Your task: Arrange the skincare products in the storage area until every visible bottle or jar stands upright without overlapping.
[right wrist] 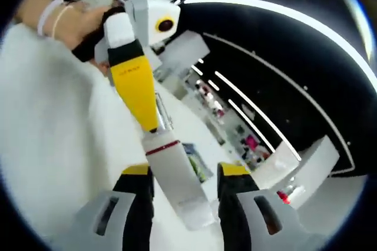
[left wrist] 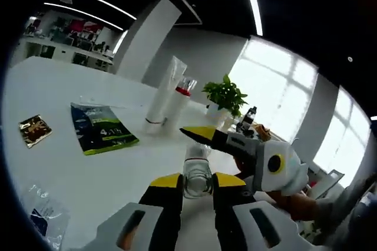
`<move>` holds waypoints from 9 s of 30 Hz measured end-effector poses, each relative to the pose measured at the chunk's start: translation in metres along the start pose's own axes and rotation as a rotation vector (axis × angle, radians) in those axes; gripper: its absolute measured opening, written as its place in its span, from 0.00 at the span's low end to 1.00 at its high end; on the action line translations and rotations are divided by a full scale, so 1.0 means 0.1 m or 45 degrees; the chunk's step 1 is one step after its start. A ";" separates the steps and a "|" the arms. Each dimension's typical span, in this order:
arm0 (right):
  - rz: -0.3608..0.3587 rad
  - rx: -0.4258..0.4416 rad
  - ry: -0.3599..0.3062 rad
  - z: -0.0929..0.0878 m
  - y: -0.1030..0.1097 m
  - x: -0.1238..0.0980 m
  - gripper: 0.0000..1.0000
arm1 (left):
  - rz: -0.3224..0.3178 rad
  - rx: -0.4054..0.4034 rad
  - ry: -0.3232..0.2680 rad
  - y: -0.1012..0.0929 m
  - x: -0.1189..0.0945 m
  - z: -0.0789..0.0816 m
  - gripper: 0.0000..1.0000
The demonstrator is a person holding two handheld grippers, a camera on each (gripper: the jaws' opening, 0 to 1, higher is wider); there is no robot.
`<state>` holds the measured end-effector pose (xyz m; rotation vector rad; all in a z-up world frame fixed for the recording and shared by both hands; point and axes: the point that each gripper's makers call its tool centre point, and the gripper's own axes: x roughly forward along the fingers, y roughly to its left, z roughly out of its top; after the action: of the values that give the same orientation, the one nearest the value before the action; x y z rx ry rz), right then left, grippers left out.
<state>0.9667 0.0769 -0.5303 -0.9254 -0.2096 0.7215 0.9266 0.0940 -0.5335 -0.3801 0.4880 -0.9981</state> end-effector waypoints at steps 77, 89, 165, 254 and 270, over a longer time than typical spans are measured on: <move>0.305 0.890 -0.094 -0.01 0.24 0.07 0.22 | -0.406 0.066 -0.429 -0.46 0.08 0.36 0.50; 0.286 0.889 -0.028 -0.09 0.25 0.06 0.29 | -0.356 0.026 -0.435 -0.41 0.07 0.33 0.52; 0.178 0.950 0.141 -0.59 -0.09 -0.12 0.18 | -0.231 -0.016 -0.468 -0.16 0.07 0.38 0.52; -0.215 0.878 0.197 -1.01 -0.81 -0.26 0.16 | -0.202 -0.014 -0.462 -0.08 0.08 0.39 0.52; -0.375 1.049 0.306 -1.31 -1.19 -0.65 0.27 | -0.122 0.079 -0.425 -0.05 0.13 0.33 0.56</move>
<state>1.0353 -0.0971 -0.5068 -0.1766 0.1624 0.3555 0.9473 0.0830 -0.5063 -0.5068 0.1382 -1.0154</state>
